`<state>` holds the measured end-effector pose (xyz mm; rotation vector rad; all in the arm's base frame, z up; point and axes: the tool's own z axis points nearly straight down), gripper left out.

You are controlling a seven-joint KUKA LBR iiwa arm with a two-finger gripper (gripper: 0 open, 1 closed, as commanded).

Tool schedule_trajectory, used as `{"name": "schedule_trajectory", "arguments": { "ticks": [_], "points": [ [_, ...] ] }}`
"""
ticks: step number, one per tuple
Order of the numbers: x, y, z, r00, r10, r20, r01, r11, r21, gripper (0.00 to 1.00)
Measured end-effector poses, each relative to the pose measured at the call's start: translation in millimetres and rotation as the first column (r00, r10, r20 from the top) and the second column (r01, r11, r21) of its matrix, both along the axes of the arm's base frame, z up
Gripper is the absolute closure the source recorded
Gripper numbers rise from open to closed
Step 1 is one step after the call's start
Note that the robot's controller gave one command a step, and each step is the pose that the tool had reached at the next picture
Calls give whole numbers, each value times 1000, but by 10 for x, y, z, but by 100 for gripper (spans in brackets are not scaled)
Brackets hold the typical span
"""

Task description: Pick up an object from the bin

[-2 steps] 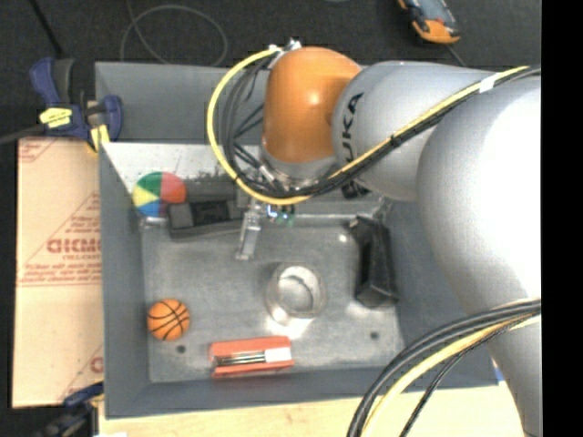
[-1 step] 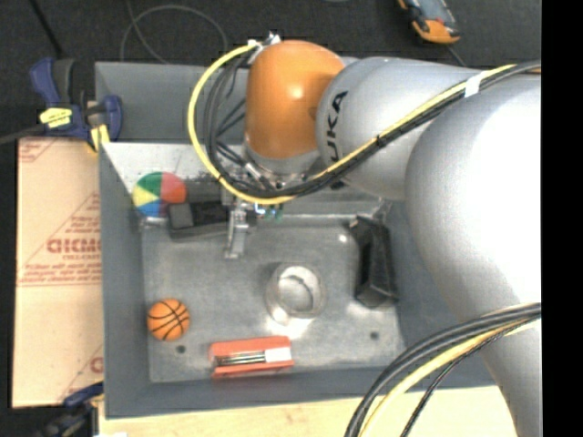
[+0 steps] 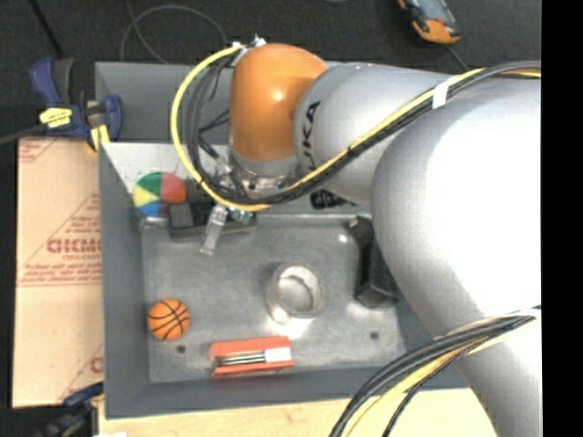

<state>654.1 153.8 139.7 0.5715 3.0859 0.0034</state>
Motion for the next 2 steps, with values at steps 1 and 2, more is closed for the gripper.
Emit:
{"name": "schedule_trajectory", "arguments": {
  "ticks": [1,2],
  "points": [
    [71,-48,-393,970,244,23,-244,970,-10,0],
    [85,-126,-555,997,-74,28,73,997,12,100]
  ]
}}
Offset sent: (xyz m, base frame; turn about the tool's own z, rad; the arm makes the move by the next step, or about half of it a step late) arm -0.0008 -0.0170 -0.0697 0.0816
